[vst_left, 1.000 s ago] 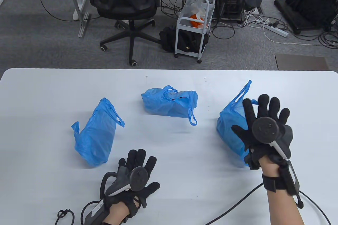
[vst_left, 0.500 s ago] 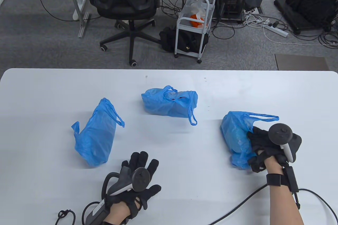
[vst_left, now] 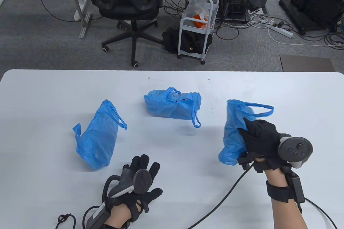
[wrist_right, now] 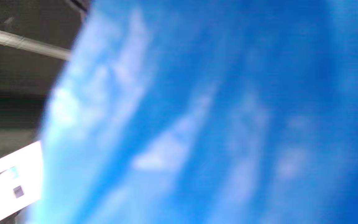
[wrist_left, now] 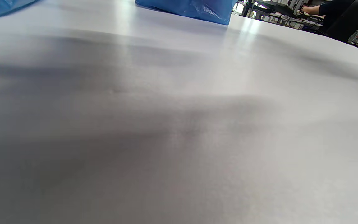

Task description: Tie knot on plastic bag top

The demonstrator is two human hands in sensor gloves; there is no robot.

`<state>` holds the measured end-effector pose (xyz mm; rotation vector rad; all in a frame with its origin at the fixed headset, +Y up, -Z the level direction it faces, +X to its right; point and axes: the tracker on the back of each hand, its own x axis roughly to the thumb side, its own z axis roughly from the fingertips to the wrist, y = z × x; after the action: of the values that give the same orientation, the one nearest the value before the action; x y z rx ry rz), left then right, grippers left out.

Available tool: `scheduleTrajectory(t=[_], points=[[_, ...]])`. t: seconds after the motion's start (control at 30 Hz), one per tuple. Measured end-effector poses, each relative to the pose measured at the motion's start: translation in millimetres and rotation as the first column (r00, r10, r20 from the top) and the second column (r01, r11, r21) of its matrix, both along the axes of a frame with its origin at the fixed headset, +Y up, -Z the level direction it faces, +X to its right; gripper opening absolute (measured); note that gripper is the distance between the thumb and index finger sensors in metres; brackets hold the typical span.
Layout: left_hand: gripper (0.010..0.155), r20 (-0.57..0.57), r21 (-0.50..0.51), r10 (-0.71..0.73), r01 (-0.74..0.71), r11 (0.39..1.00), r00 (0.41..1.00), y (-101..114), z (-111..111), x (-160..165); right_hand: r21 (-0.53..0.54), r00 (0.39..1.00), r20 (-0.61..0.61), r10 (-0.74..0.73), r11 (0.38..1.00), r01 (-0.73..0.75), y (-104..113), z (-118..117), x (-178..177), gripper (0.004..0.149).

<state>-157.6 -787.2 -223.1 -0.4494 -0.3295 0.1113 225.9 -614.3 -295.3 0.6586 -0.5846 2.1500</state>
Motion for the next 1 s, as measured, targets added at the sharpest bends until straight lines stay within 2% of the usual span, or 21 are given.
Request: scheduleTrajectory(t=[0.1,0.2,0.27,0.33,0.43,0.53,0.6,0.63,0.7,0.73,0.77,0.83,0.93,1.0], points=[[0.083,0.001,0.005,0.007,-0.007,1.000,1.000,1.7,0.7,-0.3,0.015,0.975,-0.095,0.202,0.979,-0.201,2.8,-4.9,-45.6,0.036],[0.084,-0.026,0.026,-0.010,0.010,1.000,1.000,5.3,1.1,-4.3,0.076,0.907,-0.218,0.360,0.933,-0.352,-11.2,-9.0,-89.5,0.036],[0.085,-0.118,0.048,-0.077,0.083,0.995,0.990,9.1,-0.2,-13.5,0.101,0.832,-0.286,0.476,0.878,-0.468,-29.0,-9.2,-117.3,0.036],[0.083,-0.192,0.053,-0.083,0.095,0.994,0.978,11.4,-3.0,-25.8,0.149,0.750,-0.312,0.583,0.810,-0.567,-51.2,-9.6,-141.5,0.036],[0.075,-0.223,0.058,-0.055,0.070,0.996,0.973,13.1,-4.9,-34.5,0.180,0.694,-0.335,0.637,0.766,-0.617,-73.5,-7.2,-159.5,0.036],[0.074,-0.259,0.117,0.050,-0.020,0.993,0.965,24.4,-8.2,-39.4,0.204,0.695,-0.320,0.644,0.763,-0.613,-81.3,-3.4,-162.2,0.037],[0.079,-0.230,0.143,0.212,-0.183,0.973,0.950,32.2,-13.6,-39.3,0.137,0.706,-0.323,0.630,0.770,-0.624,-82.1,-1.6,-158.8,0.046],[0.080,-0.226,0.134,0.304,-0.279,0.951,0.925,37.1,-17.8,-38.5,0.091,0.706,-0.349,0.616,0.772,-0.629,-81.9,1.2,-157.0,0.052],[0.085,-0.223,0.078,0.468,-0.463,0.883,0.855,48.1,-28.6,-34.3,0.058,0.725,-0.361,0.587,0.790,-0.611,-79.2,7.5,-156.2,0.051],[0.084,-0.248,0.056,0.505,-0.508,0.860,0.827,53.0,-33.3,-30.6,0.051,0.722,-0.362,0.590,0.786,-0.617,-78.3,9.8,-156.7,0.052],[0.082,-0.271,0.027,0.484,-0.496,0.868,0.832,60.2,-40.1,-24.1,0.047,0.713,-0.360,0.602,0.774,-0.631,-77.4,13.1,-158.3,0.053],[0.086,-0.226,-0.062,0.468,-0.492,0.868,0.854,67.5,-51.0,-11.2,0.068,0.700,-0.350,0.622,0.762,-0.644,-76.9,15.6,-161.3,0.053],[0.090,-0.192,-0.118,0.540,-0.565,0.817,0.820,72.0,-60.1,9.7,0.049,0.731,-0.326,0.599,0.783,-0.620,-76.0,15.5,-160.7,0.051],[0.090,-0.156,-0.116,0.550,-0.568,0.815,0.821,69.3,-63.0,19.9,-0.008,0.772,-0.312,0.554,0.811,-0.586,-77.4,14.8,-156.2,0.051]])
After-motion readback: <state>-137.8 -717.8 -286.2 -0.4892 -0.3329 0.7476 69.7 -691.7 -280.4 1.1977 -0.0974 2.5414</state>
